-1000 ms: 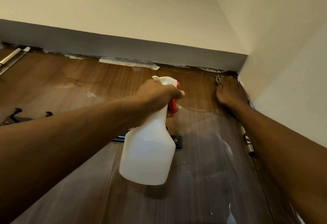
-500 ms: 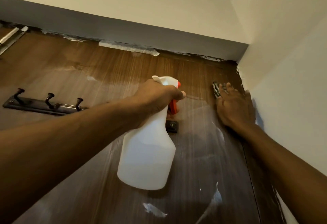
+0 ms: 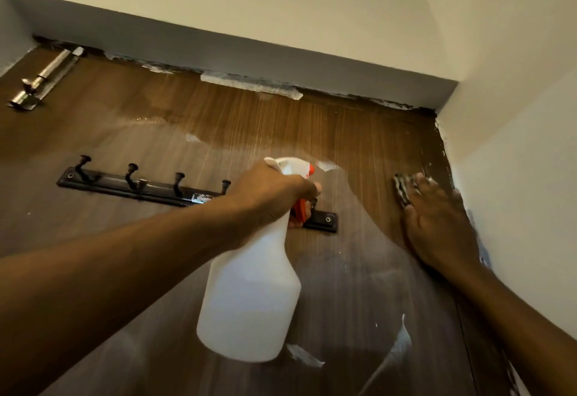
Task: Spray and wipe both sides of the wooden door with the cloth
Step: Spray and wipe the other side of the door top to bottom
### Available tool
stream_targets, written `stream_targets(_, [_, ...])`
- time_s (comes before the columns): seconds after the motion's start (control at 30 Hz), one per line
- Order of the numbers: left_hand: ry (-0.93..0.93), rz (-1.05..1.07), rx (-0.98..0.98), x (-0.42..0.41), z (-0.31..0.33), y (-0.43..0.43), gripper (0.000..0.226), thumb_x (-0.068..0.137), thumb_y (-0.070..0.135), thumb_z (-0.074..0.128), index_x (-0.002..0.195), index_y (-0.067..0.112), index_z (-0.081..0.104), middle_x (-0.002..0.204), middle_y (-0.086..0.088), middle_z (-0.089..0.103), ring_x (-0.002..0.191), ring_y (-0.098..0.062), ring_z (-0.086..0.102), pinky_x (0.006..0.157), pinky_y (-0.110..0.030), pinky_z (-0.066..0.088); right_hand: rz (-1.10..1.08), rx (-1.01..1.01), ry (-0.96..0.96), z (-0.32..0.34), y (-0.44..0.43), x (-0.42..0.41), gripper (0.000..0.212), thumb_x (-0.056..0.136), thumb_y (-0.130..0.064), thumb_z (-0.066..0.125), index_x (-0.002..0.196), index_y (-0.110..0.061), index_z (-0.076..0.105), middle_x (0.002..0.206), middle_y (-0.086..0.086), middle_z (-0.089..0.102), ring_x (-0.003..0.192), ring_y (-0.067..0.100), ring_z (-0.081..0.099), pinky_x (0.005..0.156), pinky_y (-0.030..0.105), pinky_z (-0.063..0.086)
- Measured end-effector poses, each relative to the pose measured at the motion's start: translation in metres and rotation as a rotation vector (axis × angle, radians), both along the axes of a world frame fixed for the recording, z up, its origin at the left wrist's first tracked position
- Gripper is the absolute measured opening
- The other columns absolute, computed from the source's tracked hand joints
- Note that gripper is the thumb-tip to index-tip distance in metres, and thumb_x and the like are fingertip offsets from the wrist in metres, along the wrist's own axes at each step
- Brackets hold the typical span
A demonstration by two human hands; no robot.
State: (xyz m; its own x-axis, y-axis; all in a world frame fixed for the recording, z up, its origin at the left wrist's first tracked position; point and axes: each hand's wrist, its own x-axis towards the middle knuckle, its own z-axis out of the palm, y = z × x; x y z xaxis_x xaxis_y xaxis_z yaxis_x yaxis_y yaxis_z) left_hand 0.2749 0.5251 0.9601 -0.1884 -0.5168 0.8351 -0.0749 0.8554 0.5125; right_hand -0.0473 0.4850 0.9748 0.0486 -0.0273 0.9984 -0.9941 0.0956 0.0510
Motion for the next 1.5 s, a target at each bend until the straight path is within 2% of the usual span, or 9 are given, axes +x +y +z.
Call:
stream_targets(0.17, [0.030,0.002,-0.012,0.017,0.002,-0.004,0.058,0.078,0.031,0.070,0.128,0.014,0.047,0.088,-0.014,0.071,0.075,-0.027,0.071,0.072,-0.039,0.059,0.054,-0.005,-0.176,0.059,-0.011,0.060,0.056,0.107,-0.034,0.027,0.160,-0.018,0.016,0.167,0.012,0.012,0.154,0.034,0.004,0.125,0.051,0.006])
stream_targets(0.47, [0.082,-0.014,-0.023,0.048,-0.004,0.000,0.059,0.078,0.032,0.071,0.129,0.017,0.047,0.089,-0.013,0.071,0.076,-0.026,0.071,0.074,-0.042,0.059,0.081,0.202,0.418,0.001,-0.008,0.082,0.057,0.101,-0.049,0.018,0.156,-0.035,0.020,0.166,-0.010,0.009,0.154,0.009,-0.004,0.124,0.039,0.009])
stream_targets(0.57, [0.090,0.008,-0.008,0.063,-0.010,-0.001,0.060,0.080,0.031,0.070,0.131,0.013,0.044,0.088,-0.011,0.071,0.077,-0.023,0.070,0.069,-0.034,0.057,0.051,0.179,0.315,-0.003,0.000,0.040,0.060,0.099,-0.051,0.016,0.156,-0.033,0.021,0.166,-0.007,0.013,0.154,0.012,0.001,0.123,0.048,0.019])
stream_targets(0.73, [0.112,0.098,-0.020,0.074,-0.009,-0.008,0.063,0.075,0.031,0.074,0.130,0.015,0.046,0.091,-0.013,0.069,0.072,-0.021,0.069,0.065,-0.033,0.057,0.081,0.068,0.004,0.053,-0.008,0.083,0.058,0.103,-0.047,0.016,0.158,-0.029,0.020,0.167,-0.001,0.013,0.154,0.023,0.003,0.123,0.047,0.008])
stream_targets(0.87, [0.159,0.182,-0.032,0.070,-0.006,-0.012,0.059,0.069,0.034,0.075,0.122,0.019,0.054,0.090,-0.012,0.068,0.075,-0.023,0.068,0.072,-0.041,0.059,0.190,0.225,0.227,0.078,-0.019,0.142,0.047,0.103,-0.042,0.016,0.151,-0.043,0.016,0.165,-0.014,0.004,0.152,0.010,-0.006,0.123,0.045,0.004])
stream_targets(1.03, [0.164,0.152,0.021,0.078,-0.012,-0.016,0.053,0.077,0.037,0.071,0.120,0.013,0.049,0.088,-0.011,0.070,0.076,-0.022,0.070,0.067,-0.034,0.058,0.392,0.371,0.474,0.049,-0.009,0.102,0.045,0.094,-0.050,0.018,0.136,-0.055,0.031,0.158,-0.029,0.009,0.149,-0.007,-0.003,0.123,0.034,0.001])
stream_targets(1.17, [0.140,0.208,0.045,0.095,-0.019,-0.018,0.056,0.075,0.039,0.072,0.118,0.011,0.050,0.095,-0.013,0.066,0.081,-0.025,0.068,0.065,-0.034,0.057,0.224,0.243,0.420,0.046,-0.005,0.070,0.052,0.096,-0.050,0.012,0.146,-0.045,0.026,0.164,-0.013,0.011,0.153,0.008,0.004,0.124,0.037,-0.001])
stream_targets(1.33, [0.165,0.371,0.003,0.117,-0.026,-0.024,0.042,0.070,0.034,0.077,0.102,0.017,0.056,0.080,-0.005,0.065,0.071,-0.019,0.066,0.072,-0.037,0.058,0.100,0.177,0.190,0.092,-0.015,0.135,0.057,0.094,-0.046,0.004,0.150,-0.039,0.010,0.167,-0.008,0.005,0.153,0.014,0.000,0.122,0.037,-0.002])
stream_targets(1.5, [0.184,0.362,-0.042,0.137,-0.026,-0.028,0.037,0.071,0.030,0.076,0.102,0.014,0.061,0.075,-0.005,0.070,0.067,-0.016,0.068,0.074,-0.038,0.058,0.172,0.303,0.454,0.107,-0.026,0.209,0.053,0.095,-0.041,0.011,0.147,-0.046,0.018,0.165,-0.013,0.002,0.152,0.009,-0.003,0.123,0.040,-0.002])
